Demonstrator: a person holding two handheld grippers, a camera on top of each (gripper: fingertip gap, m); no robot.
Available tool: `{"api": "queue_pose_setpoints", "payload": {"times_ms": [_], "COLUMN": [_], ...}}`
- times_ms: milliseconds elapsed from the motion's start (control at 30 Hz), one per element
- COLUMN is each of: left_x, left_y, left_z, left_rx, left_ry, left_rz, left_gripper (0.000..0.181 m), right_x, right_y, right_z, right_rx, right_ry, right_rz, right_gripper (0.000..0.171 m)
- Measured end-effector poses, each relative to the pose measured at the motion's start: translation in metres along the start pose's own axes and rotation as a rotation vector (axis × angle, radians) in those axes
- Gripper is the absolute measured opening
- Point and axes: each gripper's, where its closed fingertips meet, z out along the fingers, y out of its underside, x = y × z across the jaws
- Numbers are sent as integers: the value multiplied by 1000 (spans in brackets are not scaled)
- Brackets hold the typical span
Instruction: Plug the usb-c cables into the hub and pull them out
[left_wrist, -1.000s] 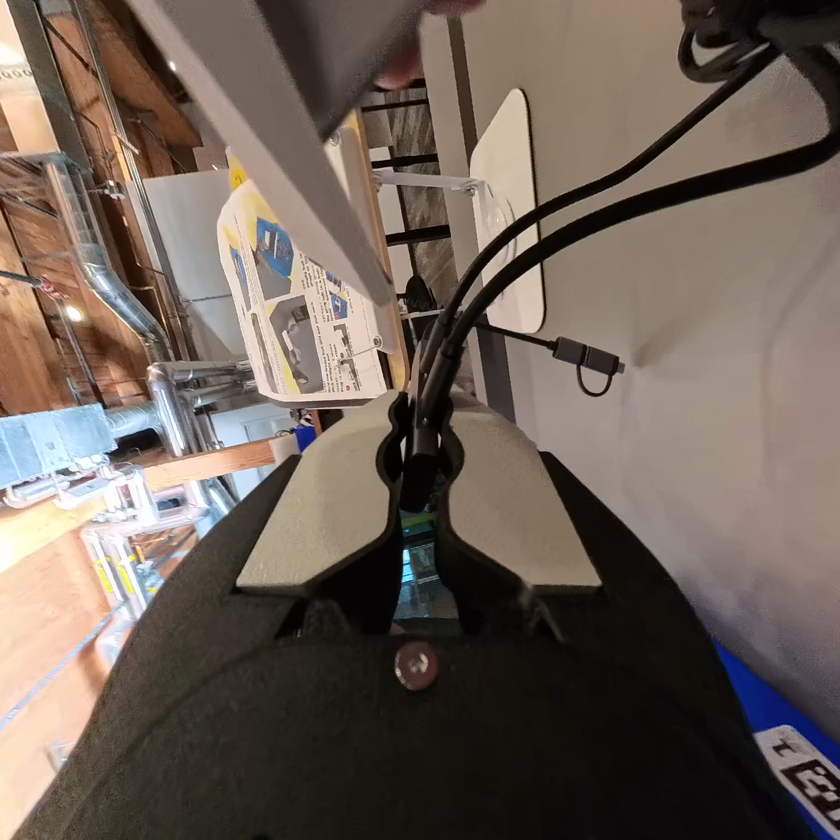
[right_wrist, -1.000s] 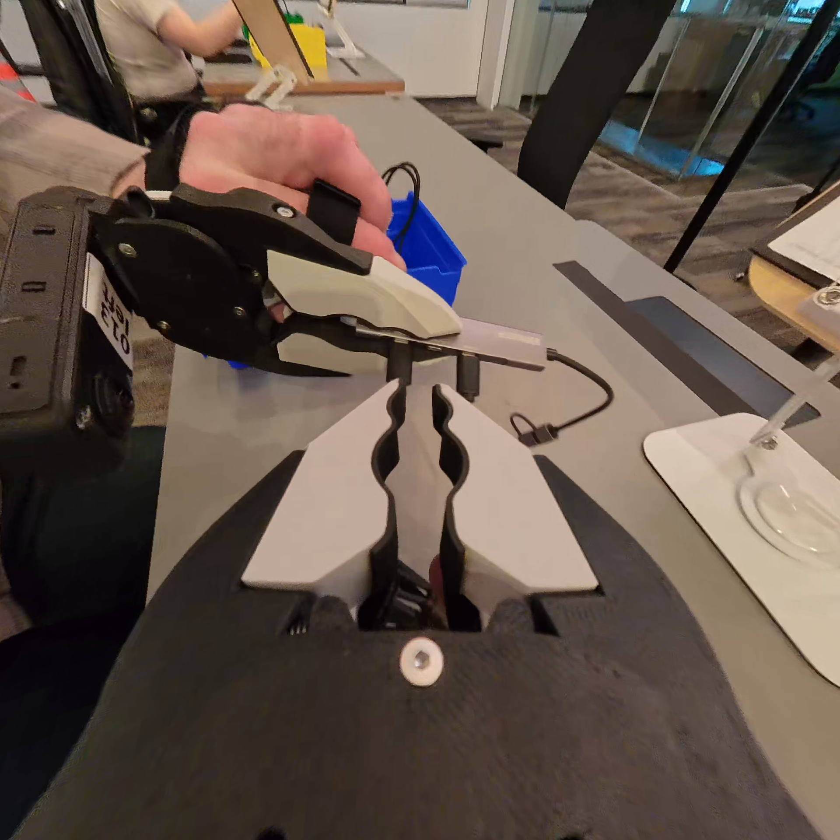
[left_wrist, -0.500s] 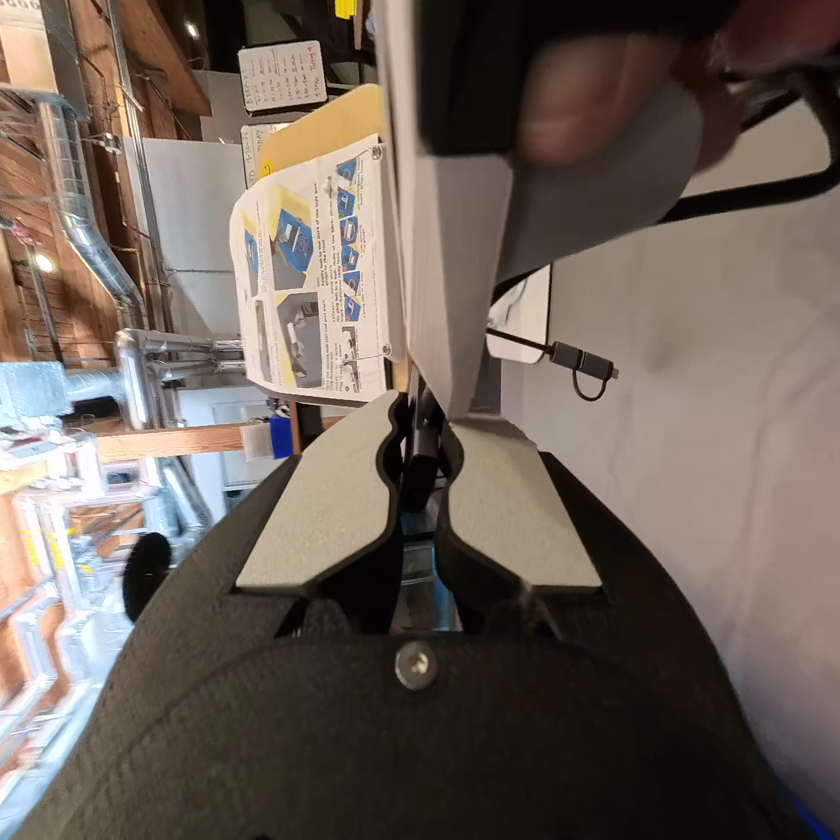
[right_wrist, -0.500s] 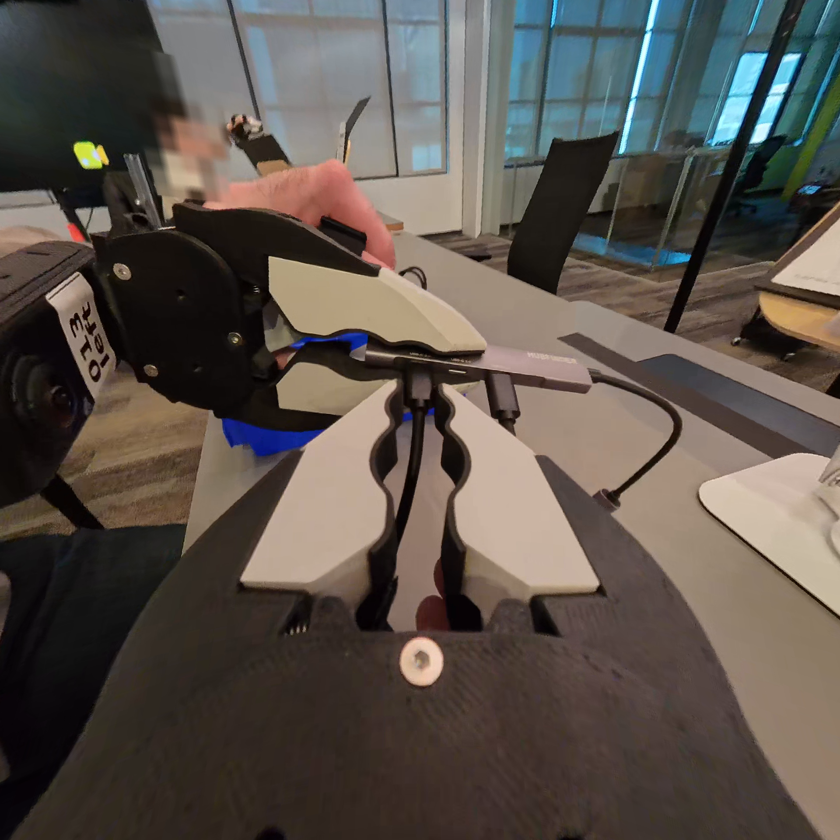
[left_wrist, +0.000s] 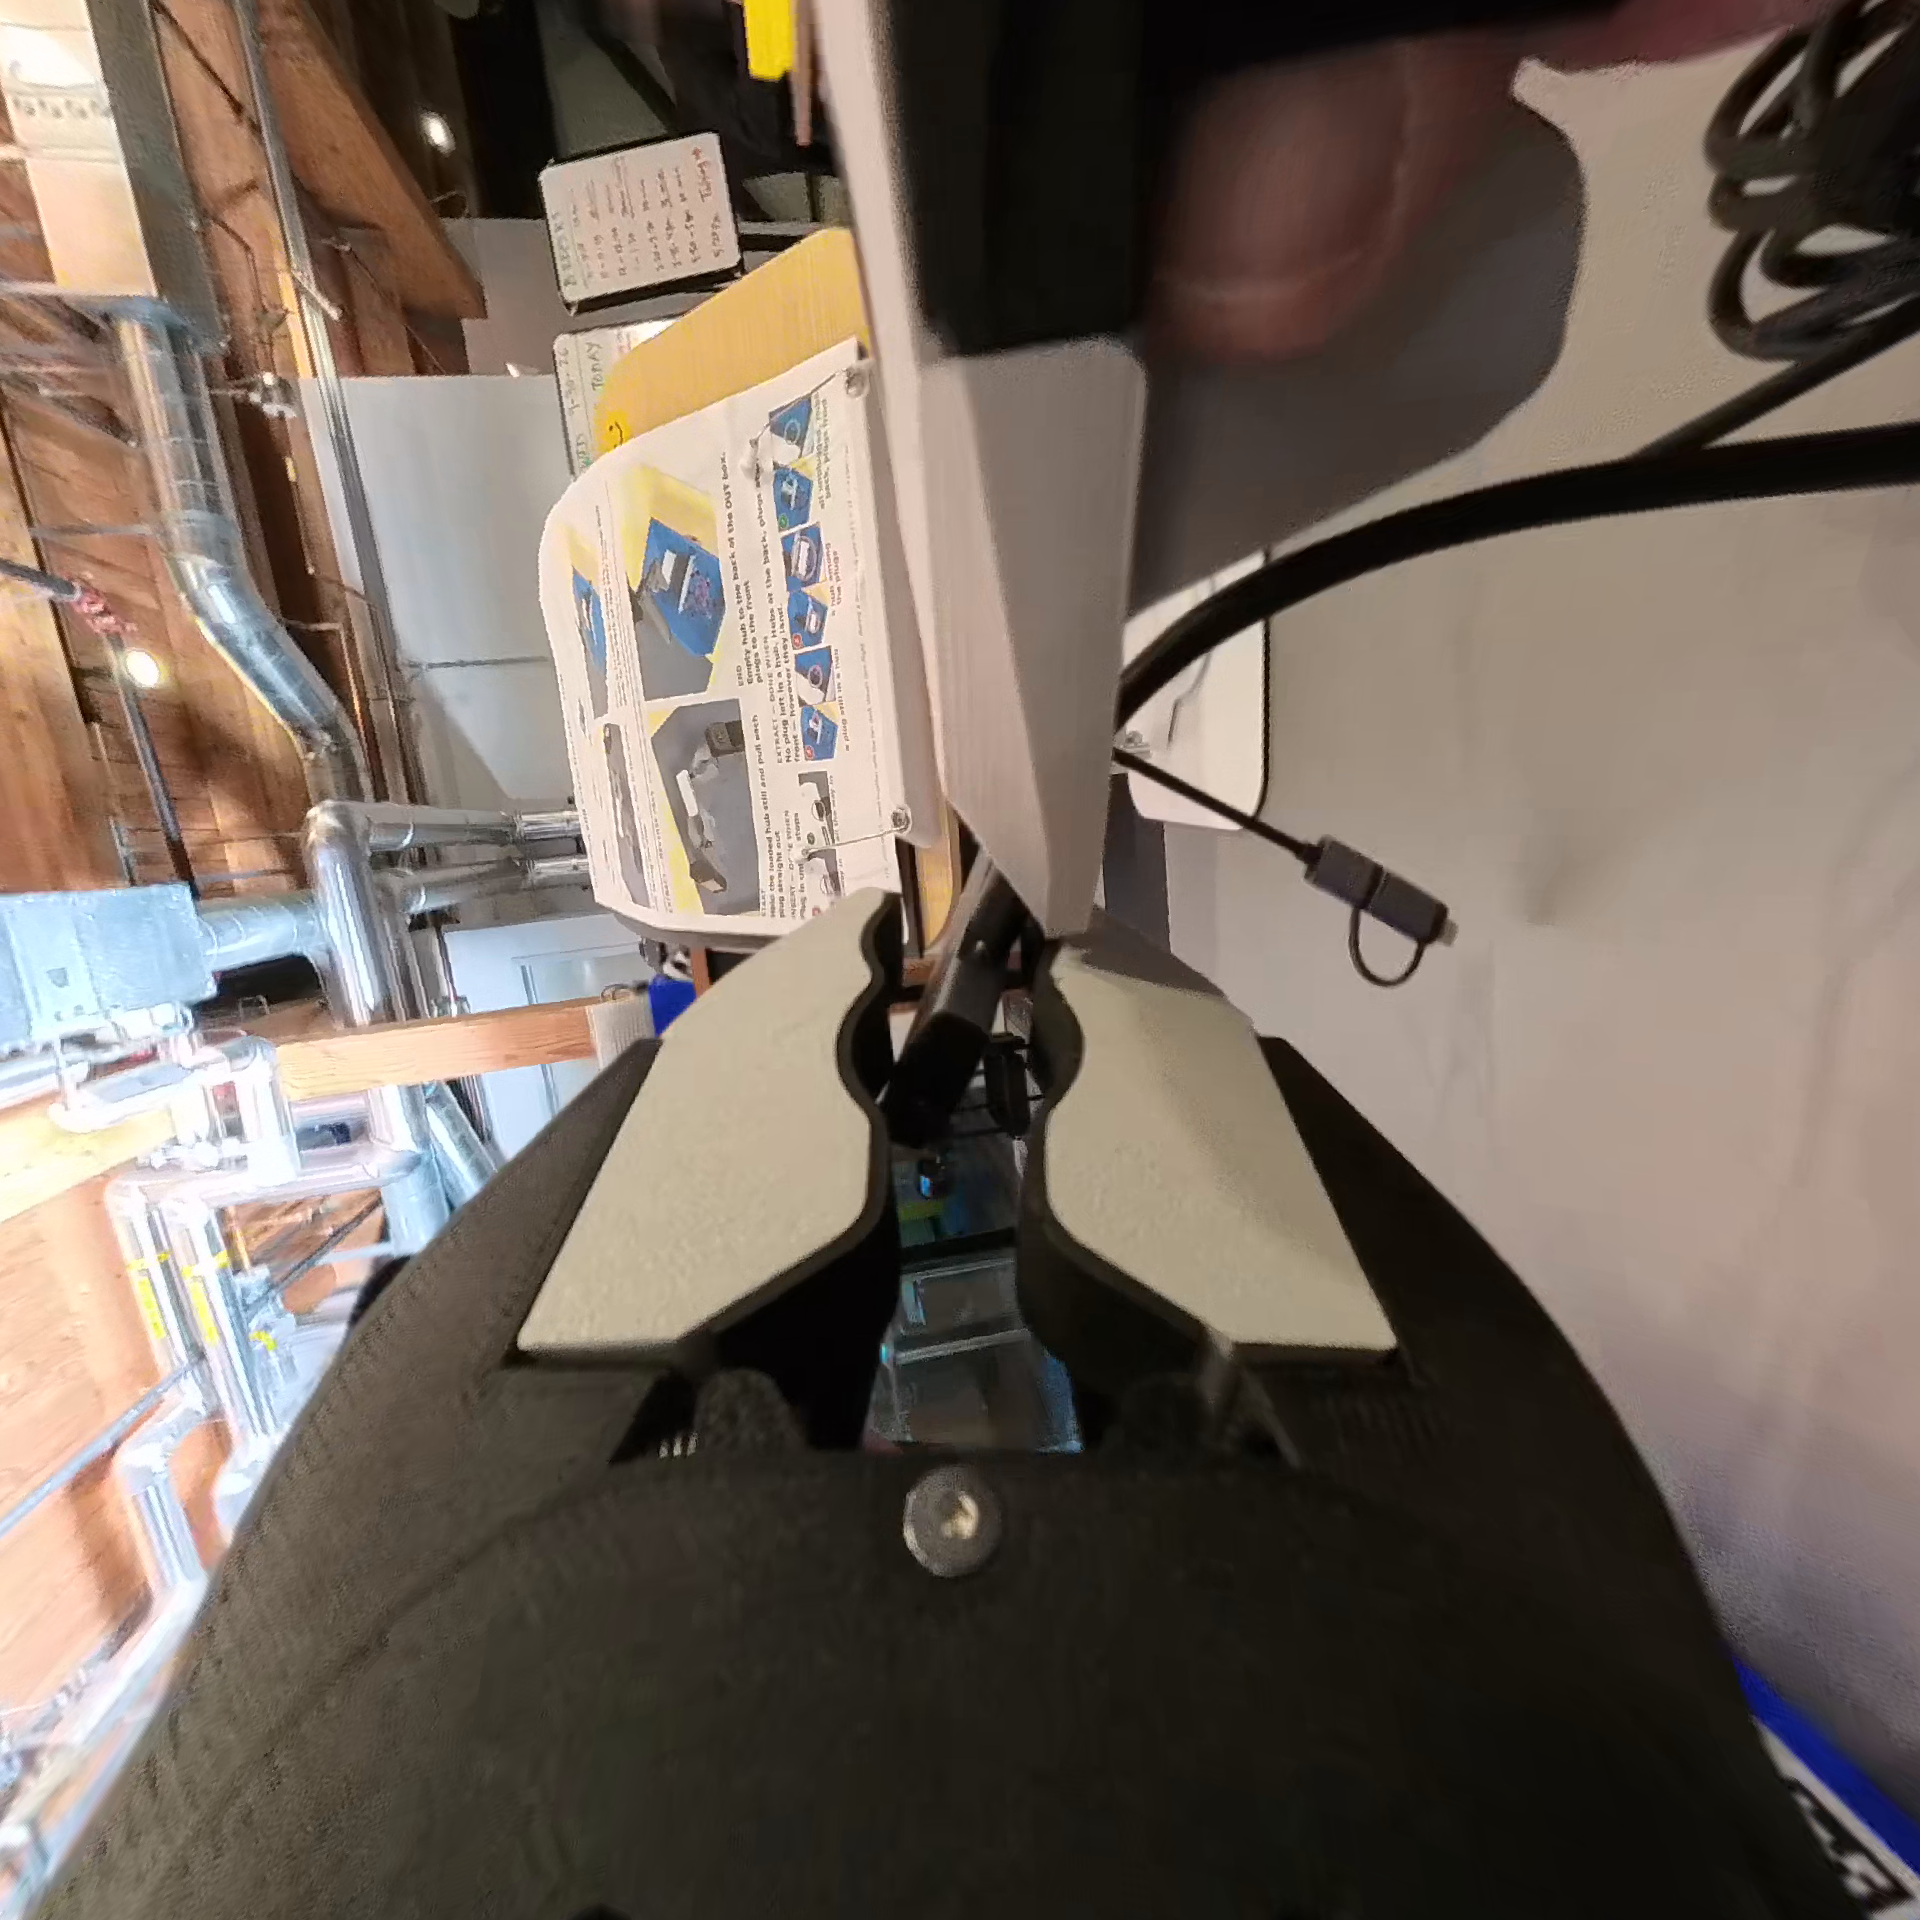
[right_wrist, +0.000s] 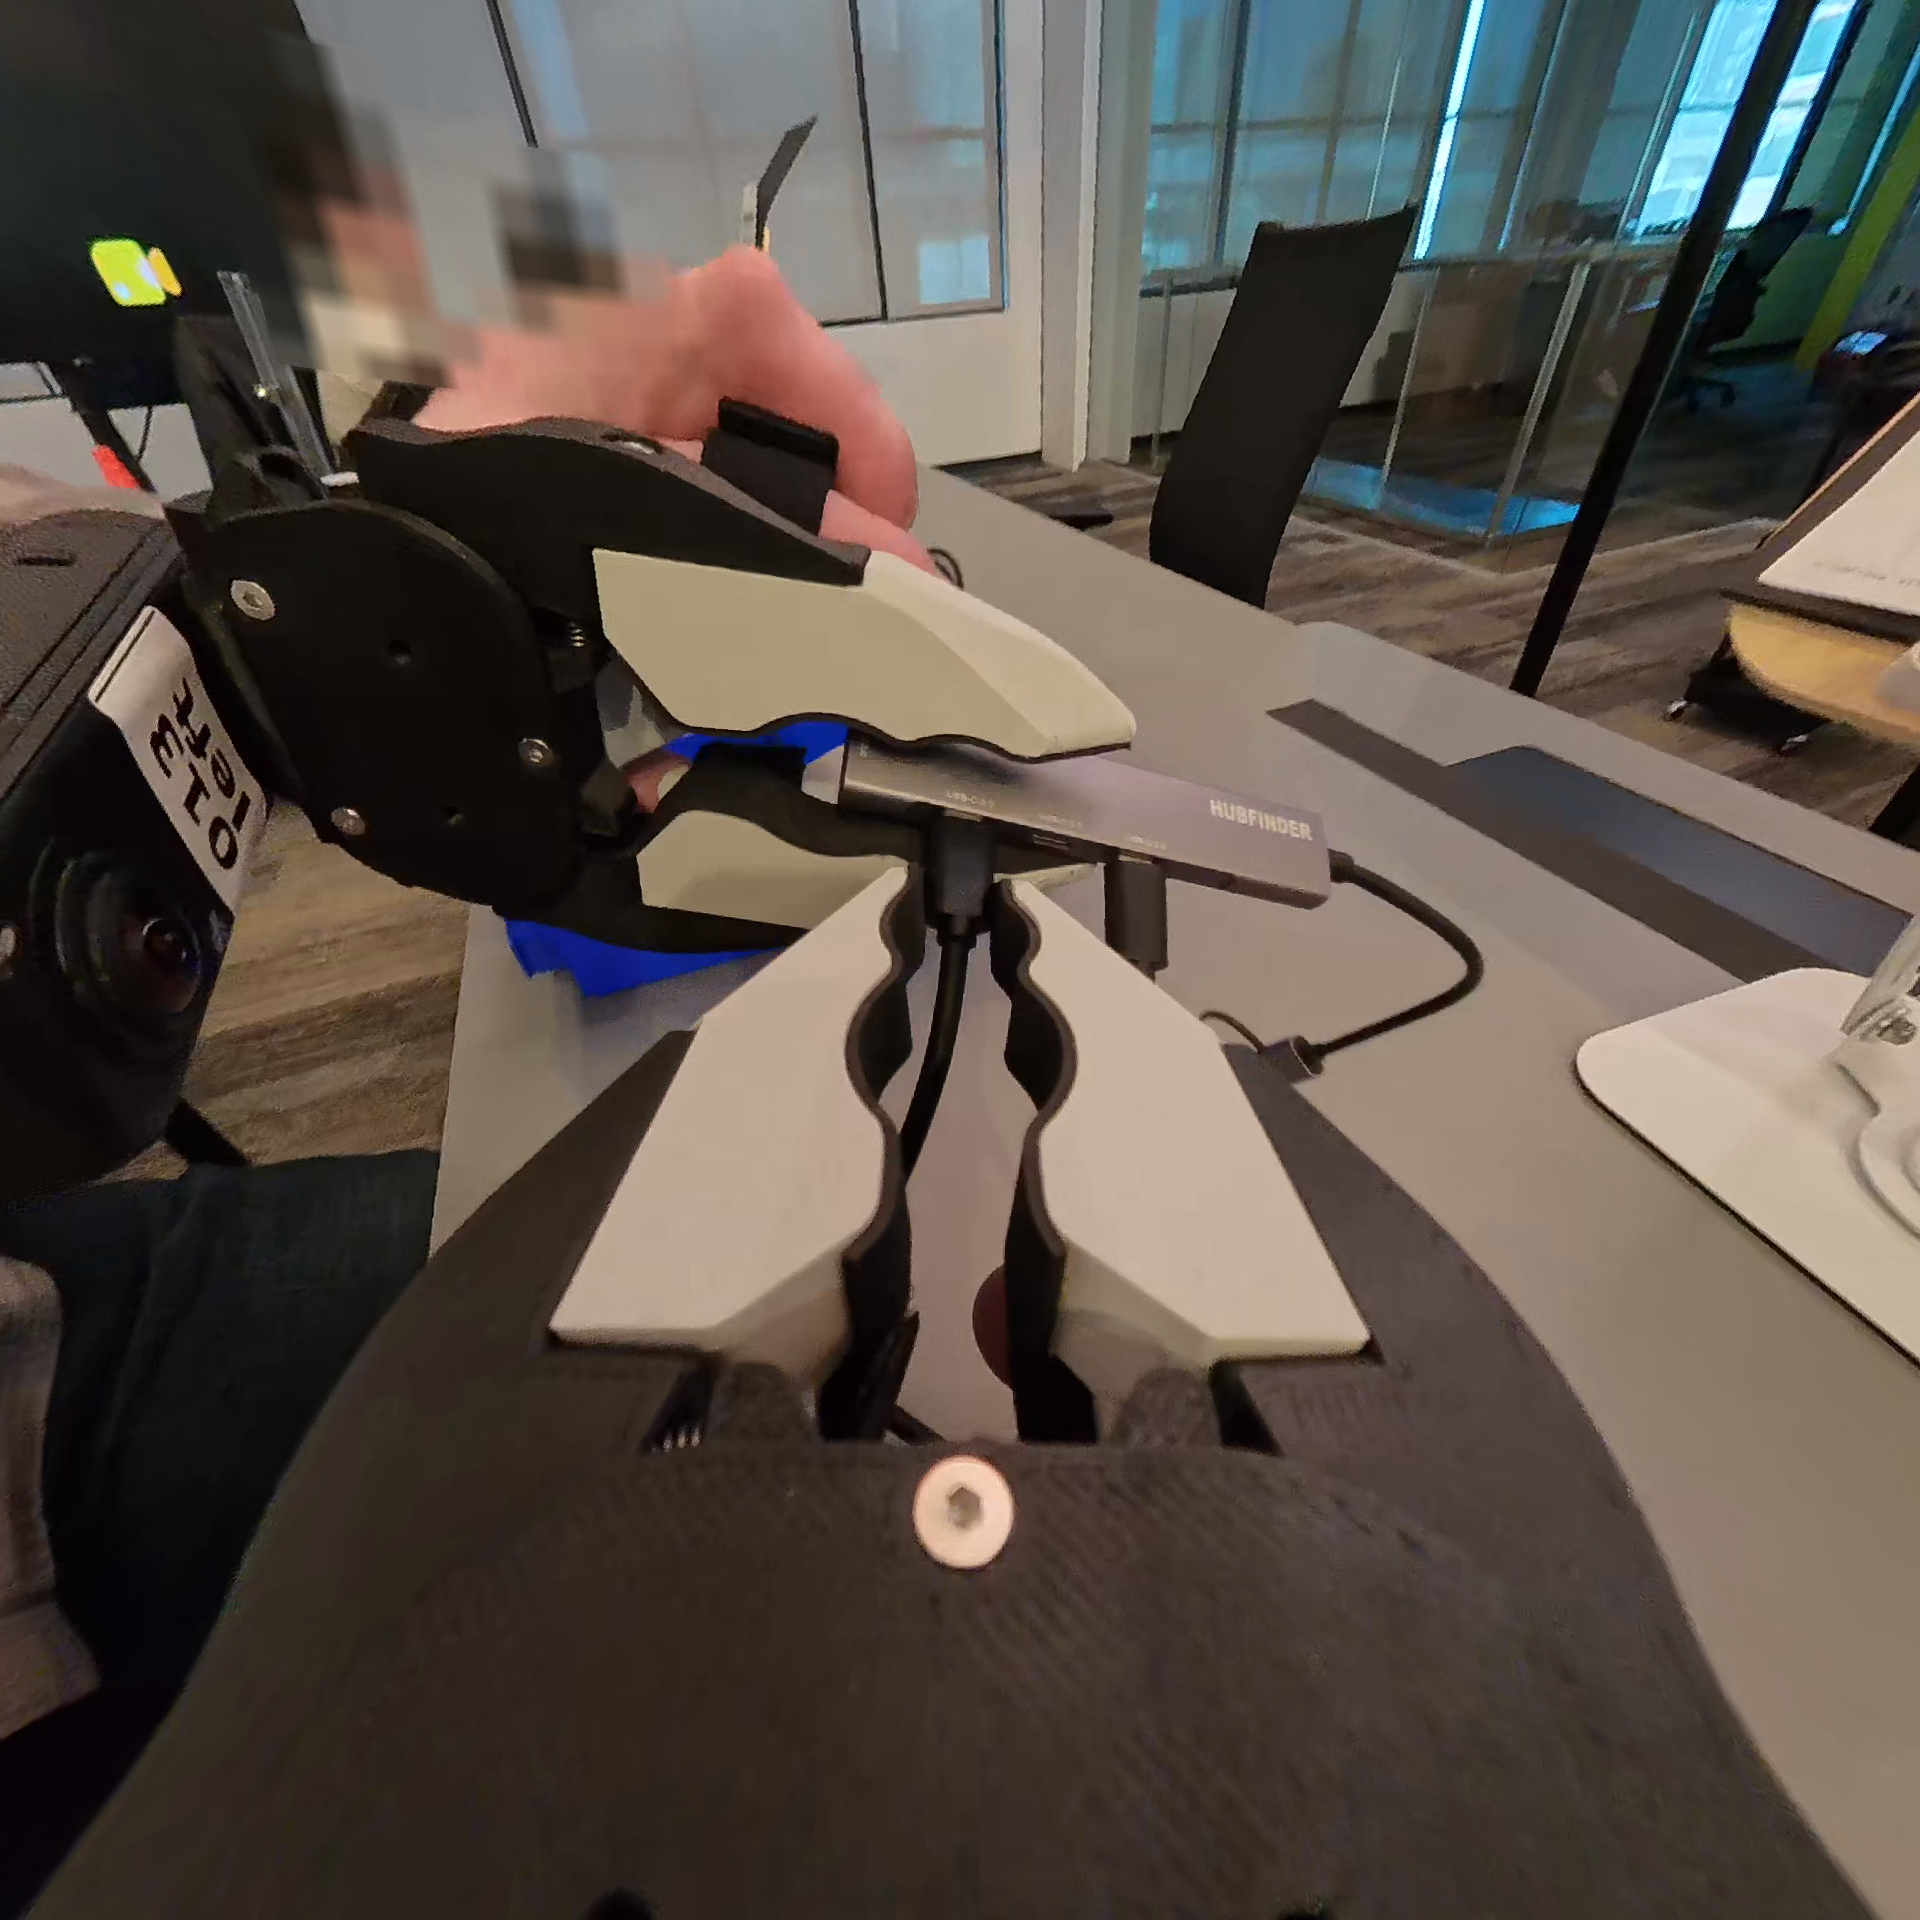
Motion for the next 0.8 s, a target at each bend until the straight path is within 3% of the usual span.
{"api": "queue_pose_setpoints", "payload": {"times_ms": [167, 467, 800], "left_x": [5, 16, 17], "left_y": [2, 0, -8], "left_z": [0, 5, 11], "left_rx": [-6, 0, 4], "left_ry": [24, 80, 66], "left_rz": [85, 230, 157], "left_gripper": [27, 15, 9], "right_x": [-3, -2, 2], "right_y": [9, 18, 11], "right_z": [0, -4, -14], "right_rx": [-66, -145, -89], "right_ry": [-32, -42, -36], "right_rz": [12, 8, 18], "right_gripper": [9, 9, 10]}}
